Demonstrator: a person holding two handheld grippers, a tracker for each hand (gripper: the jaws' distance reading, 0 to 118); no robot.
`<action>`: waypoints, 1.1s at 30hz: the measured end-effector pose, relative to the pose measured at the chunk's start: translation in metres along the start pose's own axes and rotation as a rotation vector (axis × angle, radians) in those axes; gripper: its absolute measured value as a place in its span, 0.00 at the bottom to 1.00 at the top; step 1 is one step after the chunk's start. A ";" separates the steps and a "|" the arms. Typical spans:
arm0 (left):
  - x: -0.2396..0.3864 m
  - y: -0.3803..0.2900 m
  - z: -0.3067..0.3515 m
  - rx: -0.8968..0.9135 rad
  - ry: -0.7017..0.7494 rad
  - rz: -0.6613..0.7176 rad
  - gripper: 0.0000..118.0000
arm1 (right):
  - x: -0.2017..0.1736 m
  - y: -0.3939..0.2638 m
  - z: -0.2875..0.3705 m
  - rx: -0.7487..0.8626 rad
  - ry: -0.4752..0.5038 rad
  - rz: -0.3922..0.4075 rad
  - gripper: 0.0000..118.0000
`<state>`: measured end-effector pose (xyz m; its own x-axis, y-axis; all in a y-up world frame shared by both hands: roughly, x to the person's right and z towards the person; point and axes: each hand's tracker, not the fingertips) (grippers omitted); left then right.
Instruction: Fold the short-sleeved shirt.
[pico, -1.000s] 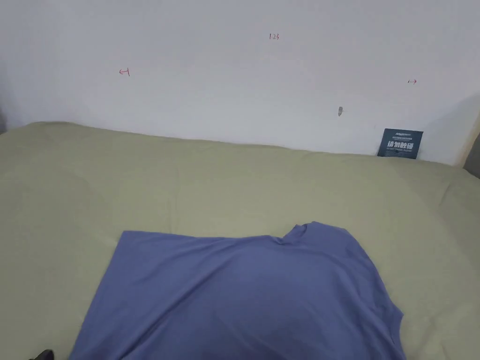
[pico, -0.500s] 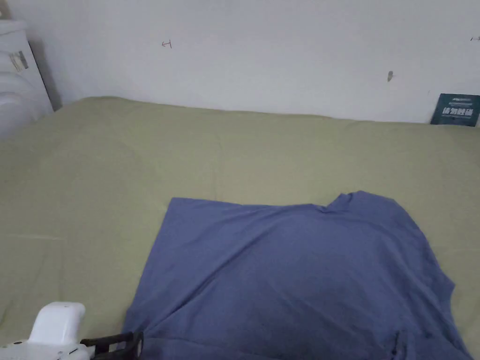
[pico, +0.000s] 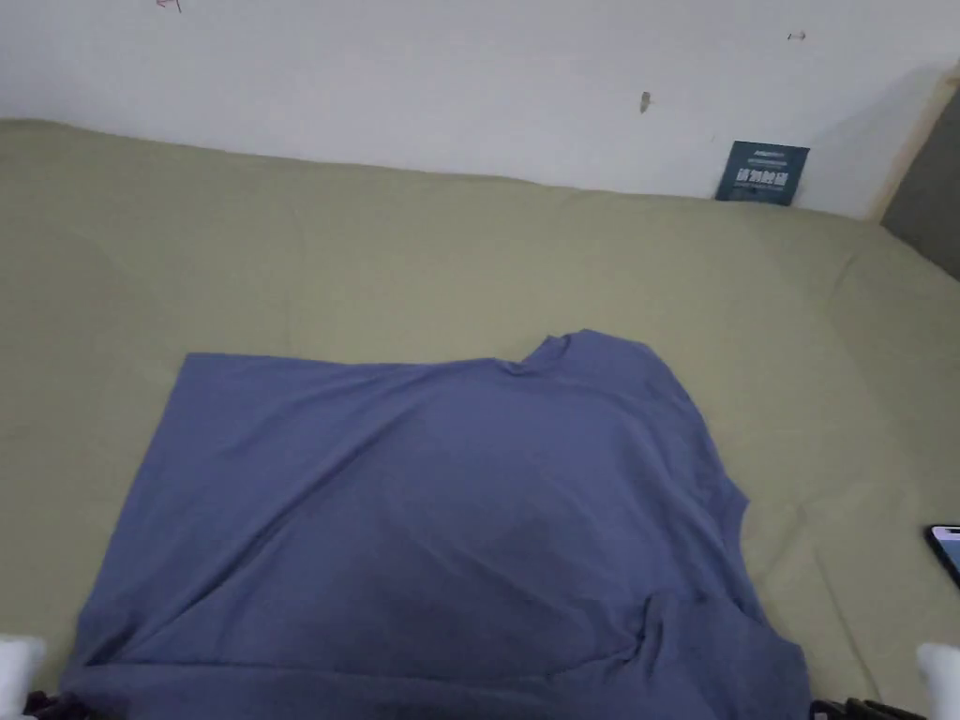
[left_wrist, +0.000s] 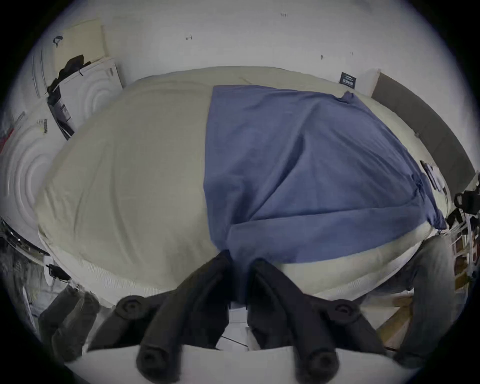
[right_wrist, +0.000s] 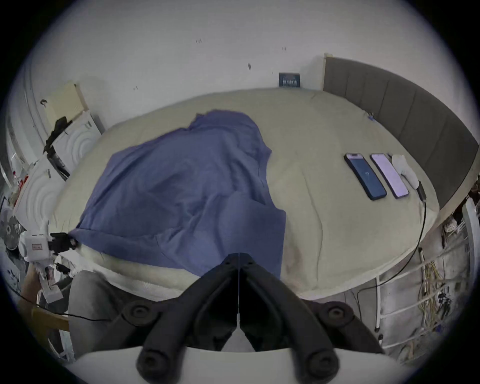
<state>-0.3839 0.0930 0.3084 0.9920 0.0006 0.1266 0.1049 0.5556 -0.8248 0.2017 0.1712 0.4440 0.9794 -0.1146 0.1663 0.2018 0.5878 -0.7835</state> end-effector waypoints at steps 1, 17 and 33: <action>-0.001 0.001 0.001 -0.001 -0.009 0.004 0.10 | 0.002 0.003 -0.003 0.007 -0.001 -0.008 0.13; 0.000 0.007 0.017 0.046 -0.003 0.002 0.10 | -0.004 0.000 -0.076 -0.259 -0.001 0.136 0.03; -0.005 0.086 0.046 0.139 -0.035 -0.093 0.09 | -0.028 0.102 -0.022 -0.027 0.022 0.302 0.03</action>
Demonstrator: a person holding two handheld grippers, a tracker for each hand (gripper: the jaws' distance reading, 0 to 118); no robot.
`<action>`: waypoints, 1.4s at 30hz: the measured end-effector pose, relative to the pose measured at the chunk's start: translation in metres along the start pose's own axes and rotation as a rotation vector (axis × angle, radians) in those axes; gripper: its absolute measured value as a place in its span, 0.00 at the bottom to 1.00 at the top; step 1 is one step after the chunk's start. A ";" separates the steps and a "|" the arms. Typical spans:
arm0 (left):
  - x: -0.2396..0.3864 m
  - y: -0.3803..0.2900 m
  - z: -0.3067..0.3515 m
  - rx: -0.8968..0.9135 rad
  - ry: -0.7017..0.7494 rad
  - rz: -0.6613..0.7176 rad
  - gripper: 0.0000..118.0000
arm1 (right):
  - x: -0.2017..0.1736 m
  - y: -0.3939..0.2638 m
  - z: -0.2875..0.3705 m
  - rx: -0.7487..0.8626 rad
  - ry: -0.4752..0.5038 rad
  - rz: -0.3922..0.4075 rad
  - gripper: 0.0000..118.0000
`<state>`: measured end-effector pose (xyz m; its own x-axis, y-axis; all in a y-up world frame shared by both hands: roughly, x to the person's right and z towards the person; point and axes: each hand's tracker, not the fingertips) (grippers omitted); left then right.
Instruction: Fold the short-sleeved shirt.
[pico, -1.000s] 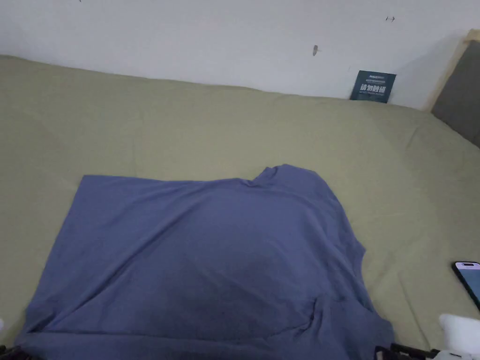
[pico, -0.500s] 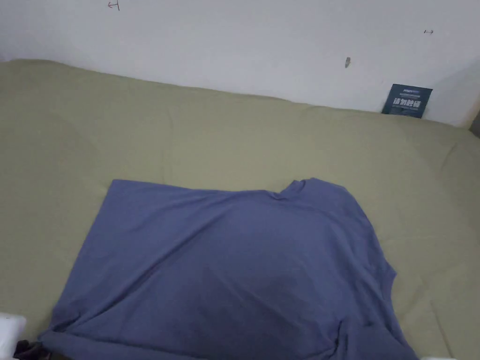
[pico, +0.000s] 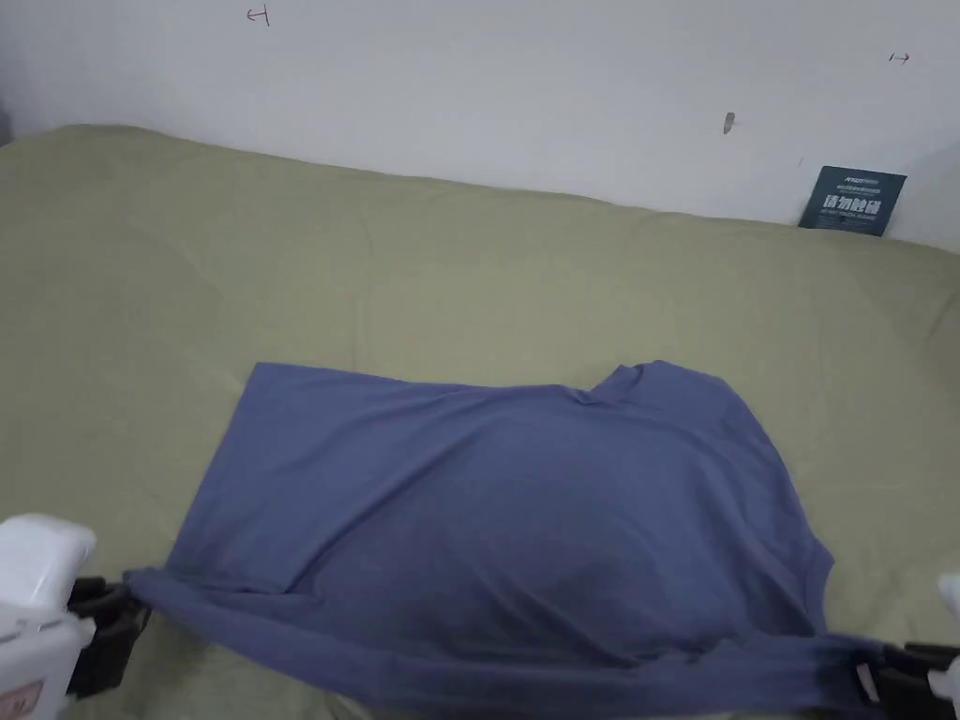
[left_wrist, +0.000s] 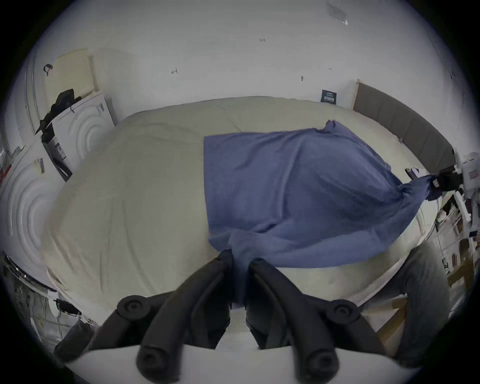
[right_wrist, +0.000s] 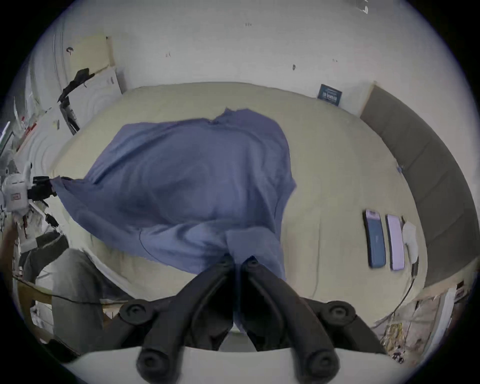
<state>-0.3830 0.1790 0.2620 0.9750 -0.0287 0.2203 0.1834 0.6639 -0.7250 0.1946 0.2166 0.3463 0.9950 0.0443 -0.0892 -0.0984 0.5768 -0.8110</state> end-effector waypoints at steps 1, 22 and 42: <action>-0.003 0.009 -0.005 -0.002 -0.010 0.001 0.09 | 0.003 0.012 -0.006 -0.002 0.002 0.017 0.03; -0.056 0.041 -0.084 -0.008 0.105 0.276 0.67 | 0.041 0.059 -0.090 0.241 -0.046 -0.112 0.74; 0.002 -0.029 -0.054 0.116 0.030 0.262 0.80 | -0.004 -0.060 -0.021 0.314 -0.034 -0.143 0.00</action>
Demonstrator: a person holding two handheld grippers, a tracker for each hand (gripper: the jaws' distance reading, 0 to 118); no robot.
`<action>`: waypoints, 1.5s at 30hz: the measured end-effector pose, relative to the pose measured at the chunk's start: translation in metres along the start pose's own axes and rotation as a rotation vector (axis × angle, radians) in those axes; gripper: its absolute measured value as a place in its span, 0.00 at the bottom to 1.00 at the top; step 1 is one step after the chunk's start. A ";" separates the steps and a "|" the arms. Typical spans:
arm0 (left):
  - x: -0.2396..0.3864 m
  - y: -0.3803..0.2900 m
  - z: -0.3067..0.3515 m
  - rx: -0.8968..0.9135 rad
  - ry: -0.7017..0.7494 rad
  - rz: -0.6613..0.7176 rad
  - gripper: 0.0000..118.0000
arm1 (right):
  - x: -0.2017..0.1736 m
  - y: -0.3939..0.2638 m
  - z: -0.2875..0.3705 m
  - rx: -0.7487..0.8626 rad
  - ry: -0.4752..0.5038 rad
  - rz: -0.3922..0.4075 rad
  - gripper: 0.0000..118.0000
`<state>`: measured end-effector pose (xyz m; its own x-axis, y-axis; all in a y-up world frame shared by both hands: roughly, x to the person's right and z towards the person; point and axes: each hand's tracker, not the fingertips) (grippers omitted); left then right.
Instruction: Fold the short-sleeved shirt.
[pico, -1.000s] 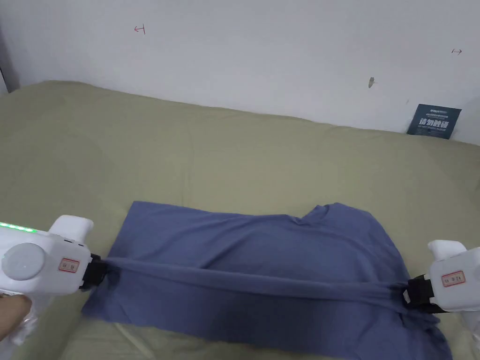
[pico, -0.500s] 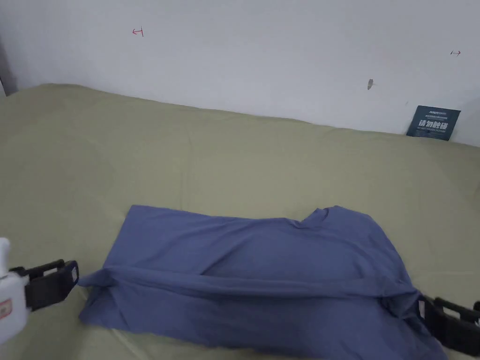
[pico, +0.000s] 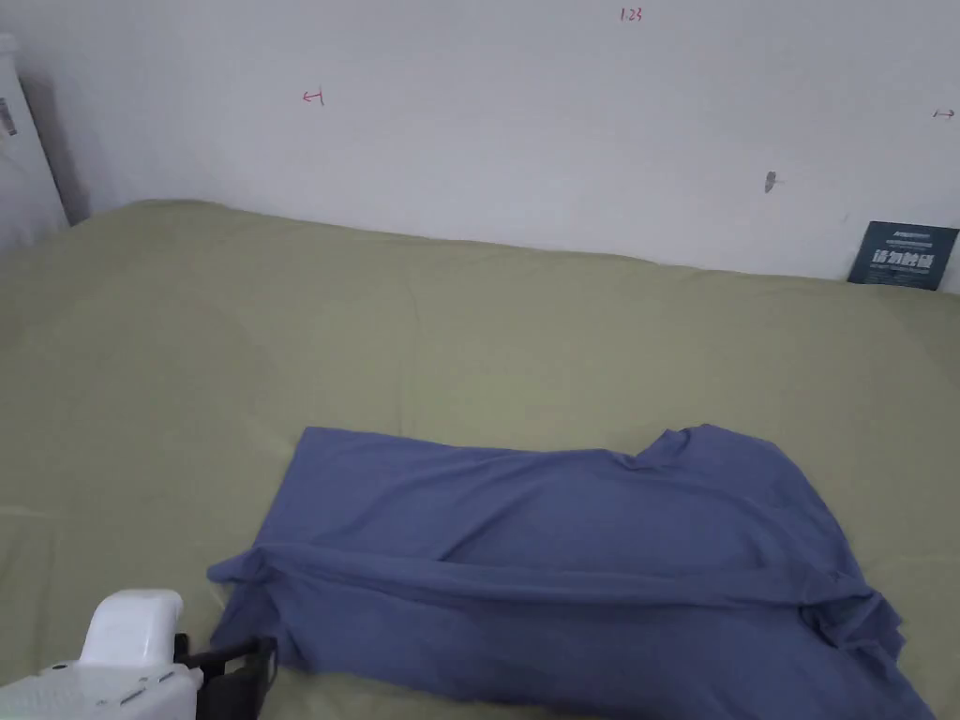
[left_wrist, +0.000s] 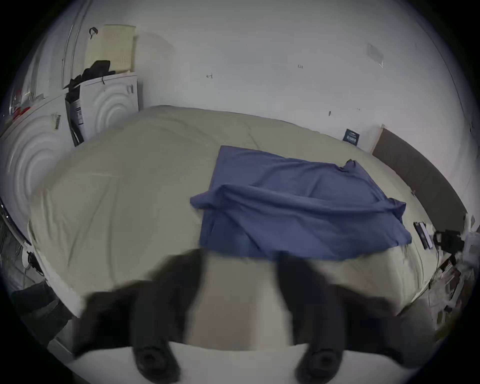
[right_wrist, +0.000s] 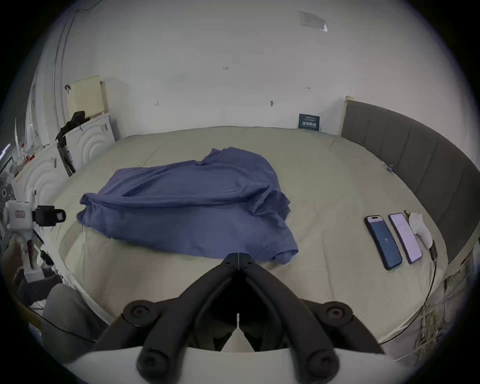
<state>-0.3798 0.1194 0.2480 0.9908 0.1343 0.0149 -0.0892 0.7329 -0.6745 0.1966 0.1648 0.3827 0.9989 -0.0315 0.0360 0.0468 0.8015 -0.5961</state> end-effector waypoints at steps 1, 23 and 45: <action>-0.003 0.006 -0.014 -0.018 -0.001 0.023 0.80 | 0.003 0.000 0.001 0.005 0.003 -0.010 0.00; -0.004 0.022 -0.078 -0.185 -0.071 0.215 0.05 | 0.083 0.020 -0.159 -0.402 0.045 -0.193 0.74; -0.025 0.024 0.016 -0.197 -0.122 0.077 0.05 | 0.058 0.041 -0.014 -0.365 0.131 -0.080 0.04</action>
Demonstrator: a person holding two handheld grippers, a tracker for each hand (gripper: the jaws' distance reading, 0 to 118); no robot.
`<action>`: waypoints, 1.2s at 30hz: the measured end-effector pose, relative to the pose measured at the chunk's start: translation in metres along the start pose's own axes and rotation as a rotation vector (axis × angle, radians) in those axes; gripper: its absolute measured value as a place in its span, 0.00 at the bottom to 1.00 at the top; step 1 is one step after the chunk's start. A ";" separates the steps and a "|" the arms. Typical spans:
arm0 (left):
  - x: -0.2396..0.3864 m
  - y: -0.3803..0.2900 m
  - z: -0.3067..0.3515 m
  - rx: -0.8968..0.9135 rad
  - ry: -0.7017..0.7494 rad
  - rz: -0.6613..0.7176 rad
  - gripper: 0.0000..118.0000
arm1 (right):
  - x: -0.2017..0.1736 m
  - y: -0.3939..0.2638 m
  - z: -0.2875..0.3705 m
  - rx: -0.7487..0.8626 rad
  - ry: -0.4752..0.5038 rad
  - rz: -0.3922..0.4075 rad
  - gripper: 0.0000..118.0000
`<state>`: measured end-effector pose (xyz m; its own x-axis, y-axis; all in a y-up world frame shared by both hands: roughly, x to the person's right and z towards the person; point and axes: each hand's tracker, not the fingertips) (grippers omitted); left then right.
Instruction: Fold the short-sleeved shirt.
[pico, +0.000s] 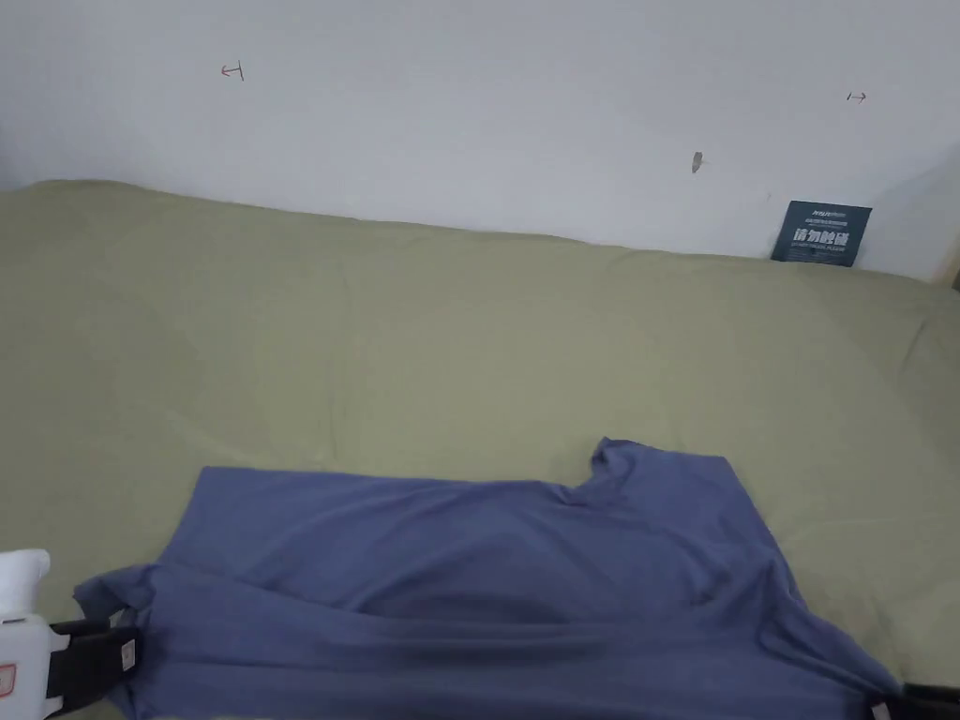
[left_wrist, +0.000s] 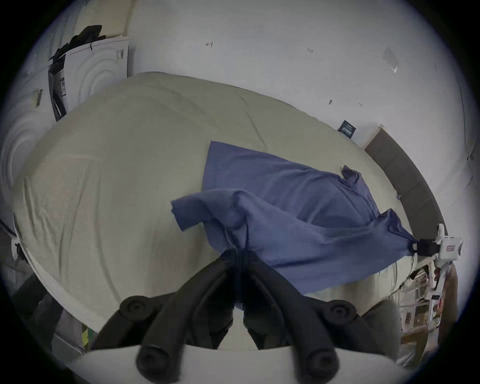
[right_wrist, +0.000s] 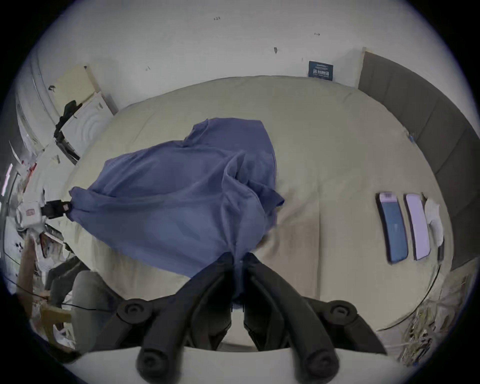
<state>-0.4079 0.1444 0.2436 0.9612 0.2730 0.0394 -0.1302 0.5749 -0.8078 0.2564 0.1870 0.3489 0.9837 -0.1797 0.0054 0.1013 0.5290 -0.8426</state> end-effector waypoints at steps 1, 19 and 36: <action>-0.002 -0.008 0.003 -0.011 -0.001 0.002 0.05 | 0.001 -0.010 0.002 -0.010 0.010 -0.020 0.04; -0.055 -0.095 0.048 -0.012 0.115 0.157 0.72 | 0.013 -0.085 0.024 -0.008 -0.141 -0.045 0.64; 0.059 0.010 0.049 0.269 0.039 -0.133 0.02 | -0.090 -0.038 0.049 0.441 -0.064 0.085 0.00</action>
<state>-0.3640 0.2039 0.2661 0.9821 0.1546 0.1079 -0.0569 0.7888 -0.6120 0.1711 0.2236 0.4062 0.9971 -0.0761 -0.0089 0.0597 0.8450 -0.5314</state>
